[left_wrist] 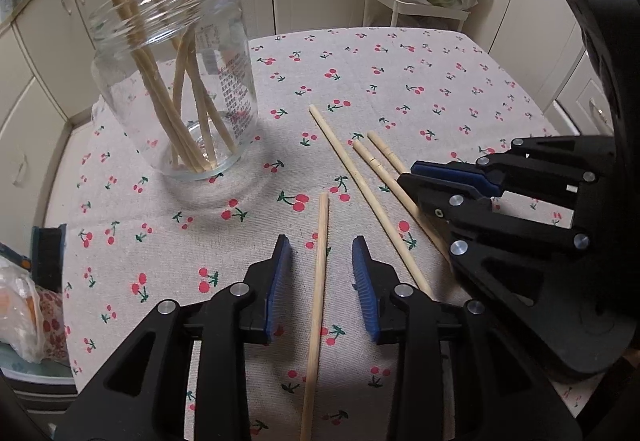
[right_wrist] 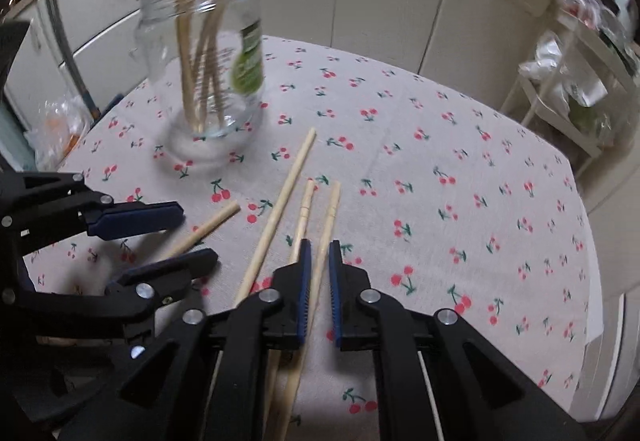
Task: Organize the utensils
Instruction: 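Close the left gripper on the stick and lift both sticks upright, then carry both upright sticks above the glass jar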
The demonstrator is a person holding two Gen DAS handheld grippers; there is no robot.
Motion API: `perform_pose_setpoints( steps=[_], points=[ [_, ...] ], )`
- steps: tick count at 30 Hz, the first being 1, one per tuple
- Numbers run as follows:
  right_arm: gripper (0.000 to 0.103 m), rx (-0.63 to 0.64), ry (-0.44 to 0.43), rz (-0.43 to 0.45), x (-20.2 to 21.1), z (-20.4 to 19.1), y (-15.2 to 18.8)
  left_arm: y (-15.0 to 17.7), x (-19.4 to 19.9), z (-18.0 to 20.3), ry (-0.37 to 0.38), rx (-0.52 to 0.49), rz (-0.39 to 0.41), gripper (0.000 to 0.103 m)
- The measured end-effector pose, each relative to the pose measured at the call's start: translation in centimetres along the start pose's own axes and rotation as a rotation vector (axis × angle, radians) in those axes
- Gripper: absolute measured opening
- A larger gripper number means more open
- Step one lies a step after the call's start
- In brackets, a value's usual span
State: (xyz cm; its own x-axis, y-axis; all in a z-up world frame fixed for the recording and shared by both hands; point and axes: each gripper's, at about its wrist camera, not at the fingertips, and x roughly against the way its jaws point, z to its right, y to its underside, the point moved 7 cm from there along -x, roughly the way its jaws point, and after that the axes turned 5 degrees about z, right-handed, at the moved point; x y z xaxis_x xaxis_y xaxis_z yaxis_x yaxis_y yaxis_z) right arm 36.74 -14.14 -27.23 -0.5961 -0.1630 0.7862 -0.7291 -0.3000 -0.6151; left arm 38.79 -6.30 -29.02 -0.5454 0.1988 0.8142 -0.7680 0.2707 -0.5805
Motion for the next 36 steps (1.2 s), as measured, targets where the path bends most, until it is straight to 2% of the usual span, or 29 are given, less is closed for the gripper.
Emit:
perform_pose_setpoints(
  steps=[2, 7, 11, 15, 16, 23, 26, 32, 36],
  points=[
    [0.006, -0.014, -0.018, -0.008, 0.3, 0.1, 0.2, -0.2, -0.2, 0.4, 0.012, -0.02, 0.002, 0.005],
    [0.005, -0.232, -0.168, -0.013, 1.5, 2.5, 1.9, -0.1, 0.3, 0.2, 0.044, -0.009, -0.002, 0.004],
    [0.005, -0.383, -0.271, 0.021, 2.6, 3.3, 3.2, -0.5, 2.2, -1.2, 0.071, 0.054, 0.068, 0.004],
    [0.005, -0.5, -0.369, 0.09, 3.5, 3.5, 2.9, -2.7, 5.5, -2.9, 0.122, 0.116, 0.227, 0.004],
    [0.005, -0.532, -0.404, 0.119, 3.8, 3.5, 2.8, -3.2, 6.2, -3.2, 0.12, 0.122, 0.257, 0.004],
    [0.005, -0.652, -0.506, 0.187, 4.2, 3.5, 2.6, -6.9, 9.4, -4.9, 0.109, 0.181, 0.428, 0.004],
    [0.006, -0.679, -0.527, 0.224, 4.6, 4.0, 2.2, -9.1, 12.2, -6.8, 0.127, 0.248, 0.584, 0.004],
    [0.006, -0.717, -0.567, 0.276, 5.4, 4.7, 1.9, -12.6, 16.9, -11.0, 0.122, 0.381, 0.841, 0.004],
    [0.006, -0.722, -0.585, 0.291, 5.1, 4.5, 1.8, -14.3, 17.9, -12.4, 0.109, 0.443, 0.922, 0.004]
  ],
)
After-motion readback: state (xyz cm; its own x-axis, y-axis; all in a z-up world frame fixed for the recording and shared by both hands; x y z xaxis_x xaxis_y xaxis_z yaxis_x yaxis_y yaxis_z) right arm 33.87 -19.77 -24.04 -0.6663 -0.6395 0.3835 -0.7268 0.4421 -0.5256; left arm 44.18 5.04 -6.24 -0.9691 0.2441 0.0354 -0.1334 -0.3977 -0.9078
